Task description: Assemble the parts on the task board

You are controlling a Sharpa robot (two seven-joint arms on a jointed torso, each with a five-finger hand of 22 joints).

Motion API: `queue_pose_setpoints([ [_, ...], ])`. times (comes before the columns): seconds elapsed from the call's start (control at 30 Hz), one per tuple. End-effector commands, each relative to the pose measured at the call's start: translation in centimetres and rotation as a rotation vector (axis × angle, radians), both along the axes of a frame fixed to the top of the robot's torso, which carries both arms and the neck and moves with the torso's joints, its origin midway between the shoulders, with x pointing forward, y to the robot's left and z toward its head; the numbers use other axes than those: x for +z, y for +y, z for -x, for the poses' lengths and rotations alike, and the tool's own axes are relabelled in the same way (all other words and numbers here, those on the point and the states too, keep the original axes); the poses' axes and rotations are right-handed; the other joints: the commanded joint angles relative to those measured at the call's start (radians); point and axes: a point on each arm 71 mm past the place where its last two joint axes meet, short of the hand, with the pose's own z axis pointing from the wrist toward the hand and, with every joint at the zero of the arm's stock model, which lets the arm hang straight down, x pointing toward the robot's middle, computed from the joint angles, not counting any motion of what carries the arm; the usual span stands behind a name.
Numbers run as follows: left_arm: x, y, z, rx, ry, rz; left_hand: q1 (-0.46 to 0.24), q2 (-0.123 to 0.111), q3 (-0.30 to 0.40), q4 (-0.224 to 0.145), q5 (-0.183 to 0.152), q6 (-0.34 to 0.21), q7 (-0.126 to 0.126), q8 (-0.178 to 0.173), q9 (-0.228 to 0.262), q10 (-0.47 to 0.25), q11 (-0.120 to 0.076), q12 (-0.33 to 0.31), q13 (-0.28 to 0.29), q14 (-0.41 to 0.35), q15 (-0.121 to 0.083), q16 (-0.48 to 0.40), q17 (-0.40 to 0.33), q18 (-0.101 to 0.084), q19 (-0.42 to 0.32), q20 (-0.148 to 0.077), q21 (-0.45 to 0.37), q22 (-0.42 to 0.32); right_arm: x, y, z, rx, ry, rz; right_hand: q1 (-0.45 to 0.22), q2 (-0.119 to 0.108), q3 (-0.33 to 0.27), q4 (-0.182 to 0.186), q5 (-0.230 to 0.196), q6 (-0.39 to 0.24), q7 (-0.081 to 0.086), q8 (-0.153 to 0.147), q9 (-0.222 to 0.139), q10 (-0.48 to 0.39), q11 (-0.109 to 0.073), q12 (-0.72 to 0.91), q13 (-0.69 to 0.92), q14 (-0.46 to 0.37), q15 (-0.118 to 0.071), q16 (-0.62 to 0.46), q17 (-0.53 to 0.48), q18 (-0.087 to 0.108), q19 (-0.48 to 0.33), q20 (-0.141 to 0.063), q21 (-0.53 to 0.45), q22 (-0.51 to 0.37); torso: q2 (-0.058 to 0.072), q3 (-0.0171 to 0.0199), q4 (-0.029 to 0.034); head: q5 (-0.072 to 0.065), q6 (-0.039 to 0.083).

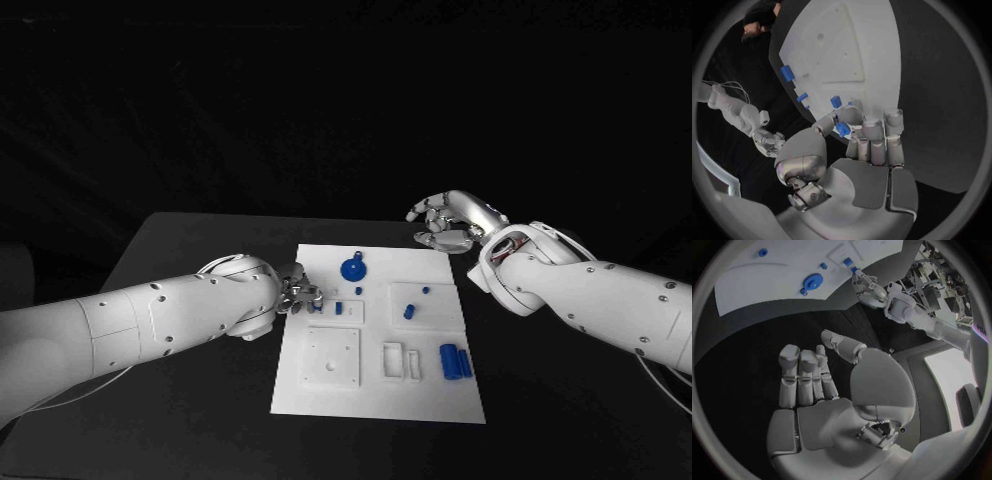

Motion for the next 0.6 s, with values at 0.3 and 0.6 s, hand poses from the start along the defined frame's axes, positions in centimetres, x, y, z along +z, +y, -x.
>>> queue_pose_setpoints([
  [0.3,-0.36,-0.37,0.07,-0.011,0.008,-0.007,0.002,0.017,0.072,-0.044,0.003,0.201,-0.053,0.002,0.0,0.008,0.002,-0.003,0.003,-0.001,-0.008,0.004,0.003,0.012,0.011,-0.12,0.005,0.0,0.01,0.23,0.09,0.012,0.006,0.003,0.008,0.004,0.005,-0.002,0.012,-0.003,0.016,-0.004,-0.002,0.0,0.008,0.008,-0.001,0.001,0.006,0.0,-0.001,0.075,0.002,-0.001,-0.004,0.014,0.0,-0.001,0.0007,-0.001,-0.002],
  [0.6,-0.51,-0.45,0.02,-0.012,0.005,-0.009,0.001,0.018,0.072,-0.044,0.002,0.202,-0.053,0.002,0.0,0.008,0.001,-0.003,0.003,0.0,-0.008,0.004,0.003,0.012,0.011,-0.12,0.006,0.0,0.02,0.26,0.08,0.013,0.006,0.003,0.007,0.004,0.005,-0.003,0.015,-0.003,0.016,-0.003,-0.002,0.0,0.008,0.008,-0.002,0.001,0.006,0.001,-0.001,0.075,0.002,-0.001,-0.004,0.014,0.0,-0.0015,0.0009,-0.002,-0.002],
])
